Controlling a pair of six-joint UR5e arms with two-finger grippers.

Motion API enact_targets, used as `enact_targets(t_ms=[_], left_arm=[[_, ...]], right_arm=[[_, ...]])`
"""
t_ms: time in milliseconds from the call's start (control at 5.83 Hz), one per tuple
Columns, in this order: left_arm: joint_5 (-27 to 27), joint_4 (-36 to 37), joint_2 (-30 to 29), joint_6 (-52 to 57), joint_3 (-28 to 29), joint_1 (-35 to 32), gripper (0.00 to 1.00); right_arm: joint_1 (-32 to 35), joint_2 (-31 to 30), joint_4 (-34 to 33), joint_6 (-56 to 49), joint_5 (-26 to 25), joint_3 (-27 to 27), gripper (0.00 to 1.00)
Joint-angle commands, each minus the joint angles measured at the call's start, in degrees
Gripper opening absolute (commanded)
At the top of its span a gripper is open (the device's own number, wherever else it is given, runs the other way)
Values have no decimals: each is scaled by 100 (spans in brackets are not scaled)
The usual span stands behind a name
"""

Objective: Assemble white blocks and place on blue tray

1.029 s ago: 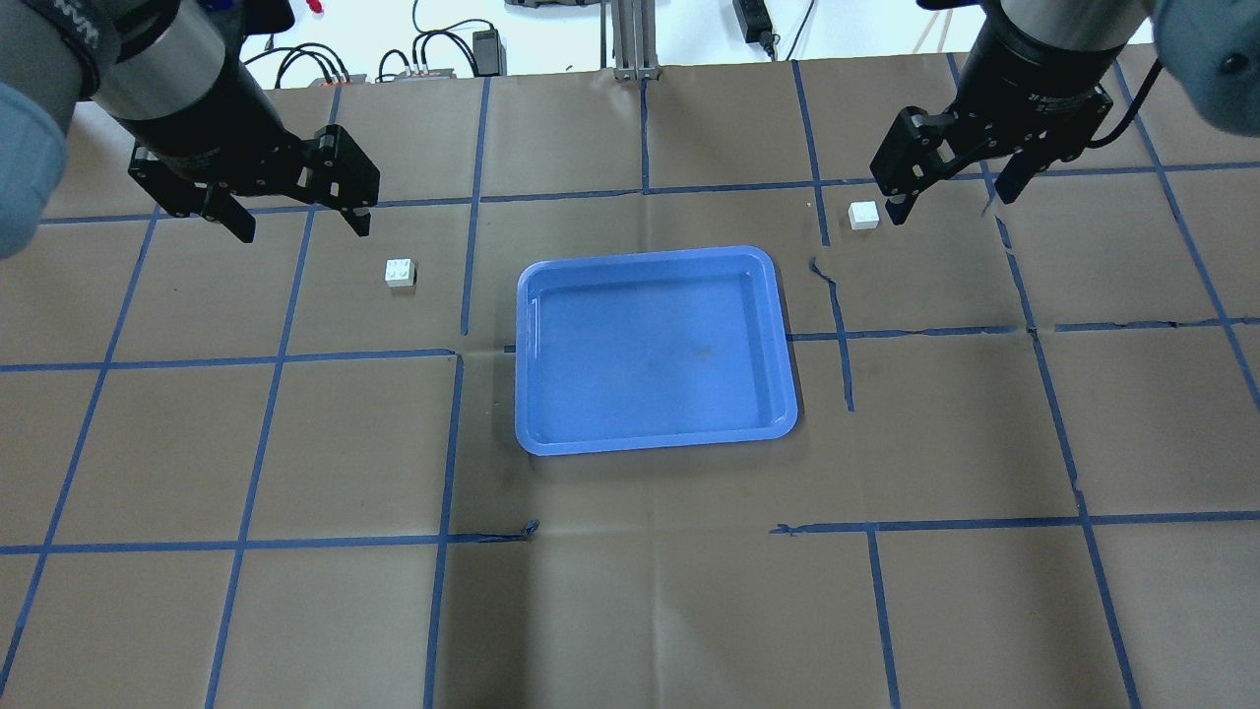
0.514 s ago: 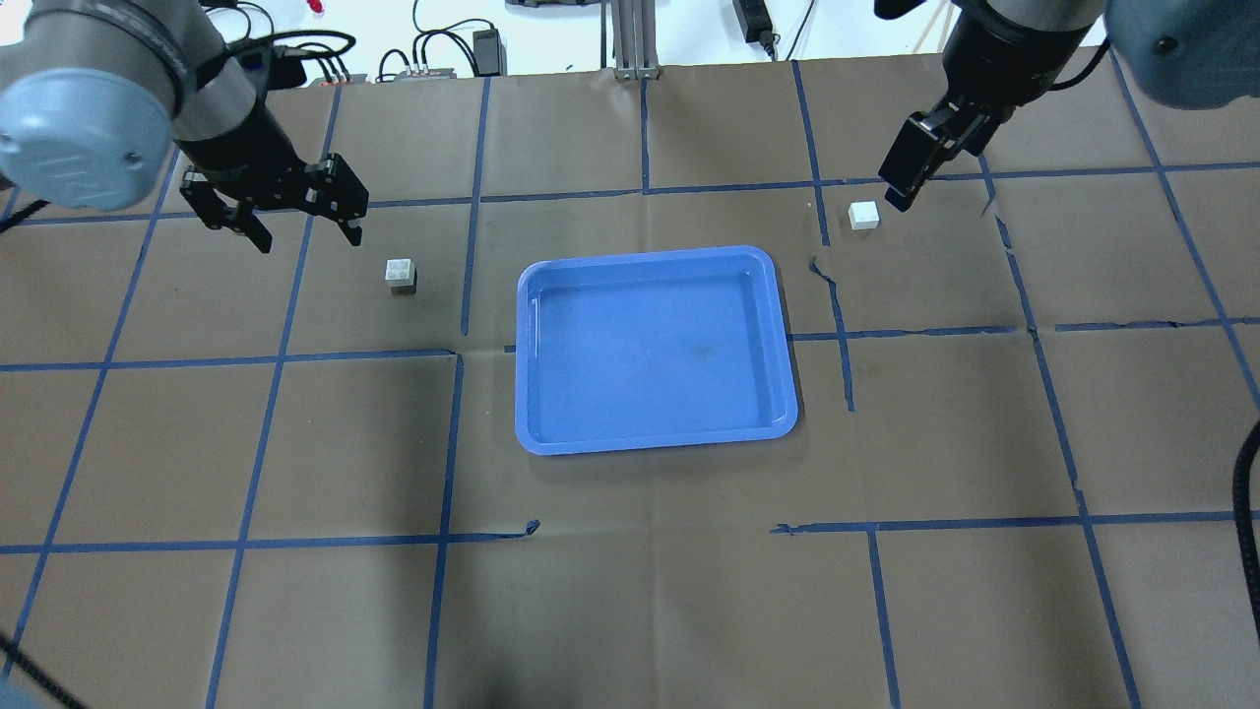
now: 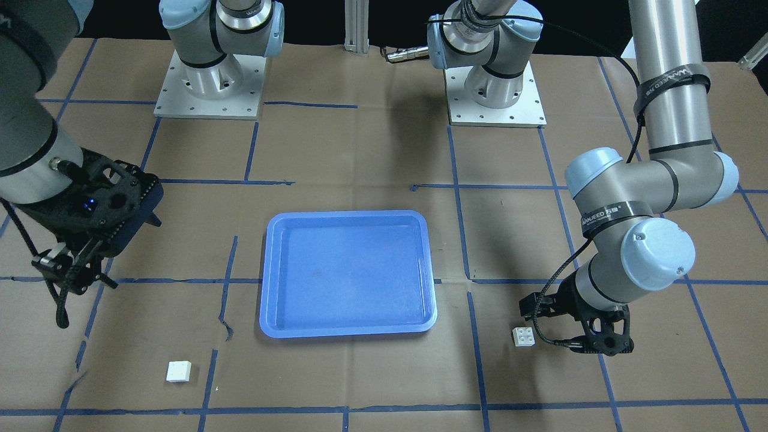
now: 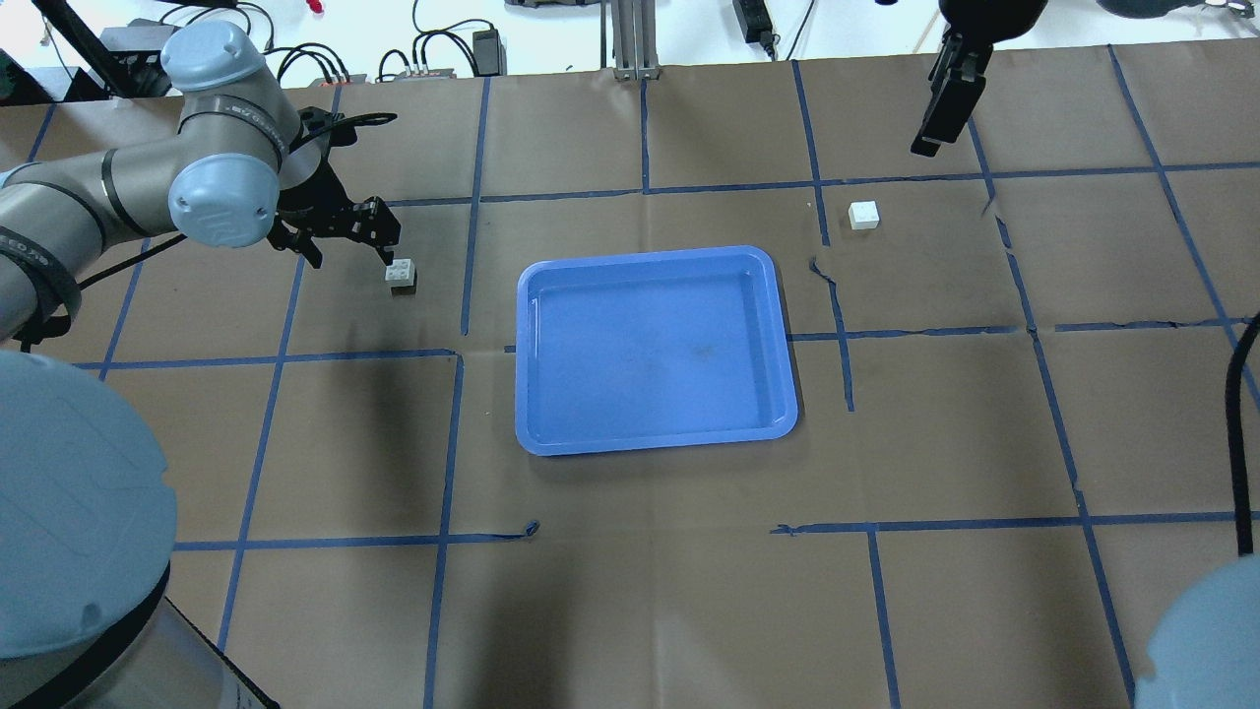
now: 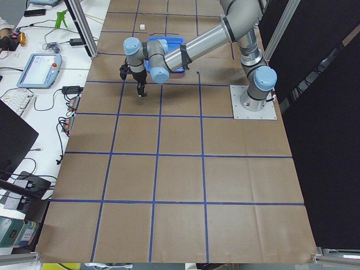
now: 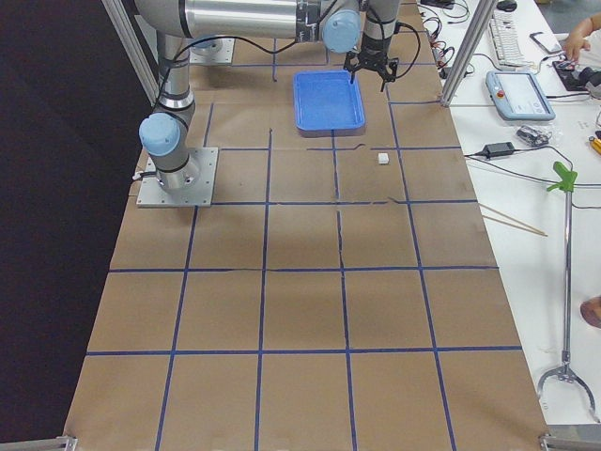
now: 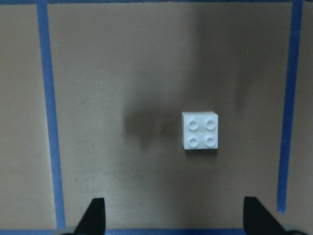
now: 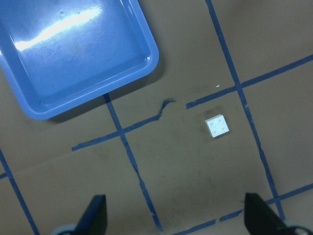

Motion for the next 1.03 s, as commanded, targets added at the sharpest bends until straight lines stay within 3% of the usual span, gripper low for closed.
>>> enact_targets(t_ms=[0, 171, 343, 514, 686, 857], left_arm=[[-72, 347, -436, -4, 43, -125, 97], [-194, 287, -447, -65, 26, -178, 97], [-195, 286, -473, -65, 25, -240, 88], [-178, 286, -473, -48, -9, -240, 70], [-178, 286, -473, -13, 51, -240, 35], [-169, 295, -421, 31, 61, -240, 17]], right_arm=[[-366, 823, 0, -1614, 299, -772, 99], [-594, 1158, 18, -1926, 667, -880, 100], [-605, 1309, 1, -2216, 958, -829, 100], [-605, 1476, 0, -2419, 1292, -732, 100], [-658, 1600, -87, -2804, 1782, -523, 100], [-850, 1662, -566, -3043, 2170, -199, 99]])
